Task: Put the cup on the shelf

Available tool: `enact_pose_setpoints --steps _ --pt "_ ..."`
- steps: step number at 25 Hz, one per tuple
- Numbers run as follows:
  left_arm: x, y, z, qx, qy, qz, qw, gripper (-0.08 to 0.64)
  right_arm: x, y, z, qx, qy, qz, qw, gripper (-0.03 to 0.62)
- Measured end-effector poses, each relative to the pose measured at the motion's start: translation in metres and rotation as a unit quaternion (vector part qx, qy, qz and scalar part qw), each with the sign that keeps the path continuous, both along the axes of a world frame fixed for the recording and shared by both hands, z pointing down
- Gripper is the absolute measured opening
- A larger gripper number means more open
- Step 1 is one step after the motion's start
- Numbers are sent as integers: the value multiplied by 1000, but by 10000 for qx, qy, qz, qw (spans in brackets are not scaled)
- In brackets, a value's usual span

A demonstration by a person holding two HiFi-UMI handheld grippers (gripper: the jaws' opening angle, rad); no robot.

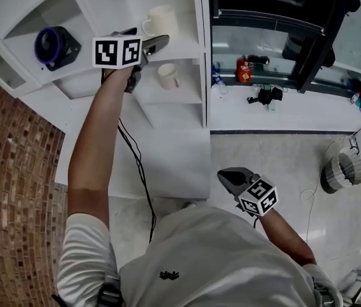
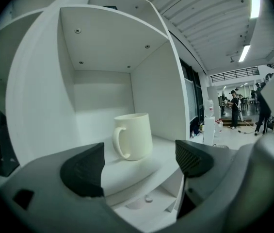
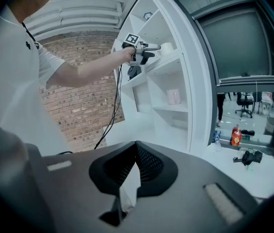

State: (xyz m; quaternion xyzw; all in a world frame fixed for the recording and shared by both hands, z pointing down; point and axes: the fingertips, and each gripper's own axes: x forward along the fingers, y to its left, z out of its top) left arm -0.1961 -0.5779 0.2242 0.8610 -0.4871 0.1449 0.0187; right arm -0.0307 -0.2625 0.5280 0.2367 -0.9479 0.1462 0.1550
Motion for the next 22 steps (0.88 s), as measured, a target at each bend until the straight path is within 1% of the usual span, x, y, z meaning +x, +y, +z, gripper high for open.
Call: enact_pose_setpoints --steps 5,9,12,17,22 --pt "0 20 5 -40 34 -148 9999 419 11 11 1 -8 -1 -133 9999 11" --pt "0 38 11 -34 93 -277 9996 358 17 17 2 -6 -29 -248 9997 11" --pt "1 53 18 -38 140 -363 9992 330 20 23 2 -5 -44 -342 9994 11" --pt "7 78 32 -10 213 -528 9984 254 27 35 6 -32 -65 -519 9986 11" --pt "11 105 49 6 348 -608 9975 169 35 49 10 -82 -54 -659 9978 12"
